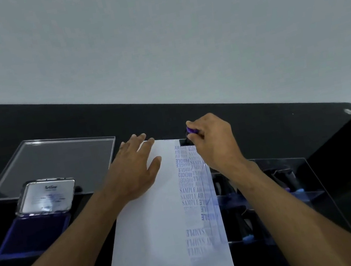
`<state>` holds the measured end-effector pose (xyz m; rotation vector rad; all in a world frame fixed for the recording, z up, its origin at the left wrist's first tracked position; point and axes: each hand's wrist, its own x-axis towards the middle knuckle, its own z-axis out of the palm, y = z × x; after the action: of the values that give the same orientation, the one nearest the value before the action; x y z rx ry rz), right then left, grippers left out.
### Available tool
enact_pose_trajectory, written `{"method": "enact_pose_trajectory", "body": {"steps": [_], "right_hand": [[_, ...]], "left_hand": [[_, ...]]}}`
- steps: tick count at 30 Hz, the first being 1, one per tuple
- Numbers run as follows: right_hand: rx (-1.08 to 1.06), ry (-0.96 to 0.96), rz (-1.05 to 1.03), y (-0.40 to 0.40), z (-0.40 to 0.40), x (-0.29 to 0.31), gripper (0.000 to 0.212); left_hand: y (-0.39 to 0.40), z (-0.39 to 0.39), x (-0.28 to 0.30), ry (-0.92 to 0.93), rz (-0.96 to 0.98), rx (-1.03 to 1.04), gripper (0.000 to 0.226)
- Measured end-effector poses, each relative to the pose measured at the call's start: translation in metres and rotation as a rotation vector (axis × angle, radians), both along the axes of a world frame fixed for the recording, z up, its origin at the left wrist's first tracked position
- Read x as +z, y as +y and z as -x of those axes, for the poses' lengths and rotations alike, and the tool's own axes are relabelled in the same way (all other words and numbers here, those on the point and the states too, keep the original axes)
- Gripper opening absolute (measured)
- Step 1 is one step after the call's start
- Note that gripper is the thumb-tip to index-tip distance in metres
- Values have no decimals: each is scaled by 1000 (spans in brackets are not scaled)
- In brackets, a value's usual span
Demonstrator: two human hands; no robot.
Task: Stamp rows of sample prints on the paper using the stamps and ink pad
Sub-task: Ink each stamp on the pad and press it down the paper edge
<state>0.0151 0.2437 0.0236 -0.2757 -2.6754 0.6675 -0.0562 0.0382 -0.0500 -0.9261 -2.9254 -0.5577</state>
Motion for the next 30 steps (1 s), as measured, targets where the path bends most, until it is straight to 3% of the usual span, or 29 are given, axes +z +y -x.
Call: {"method": "enact_pose_trajectory", "body": {"steps": [8, 30], "right_hand": [[45, -15, -54, 2, 33, -19, 28], [76, 7, -106, 1, 37, -22, 27]], "left_hand": [[7, 28, -11, 23, 91, -46, 71], [4, 31, -19, 36, 44, -66, 69]]}}
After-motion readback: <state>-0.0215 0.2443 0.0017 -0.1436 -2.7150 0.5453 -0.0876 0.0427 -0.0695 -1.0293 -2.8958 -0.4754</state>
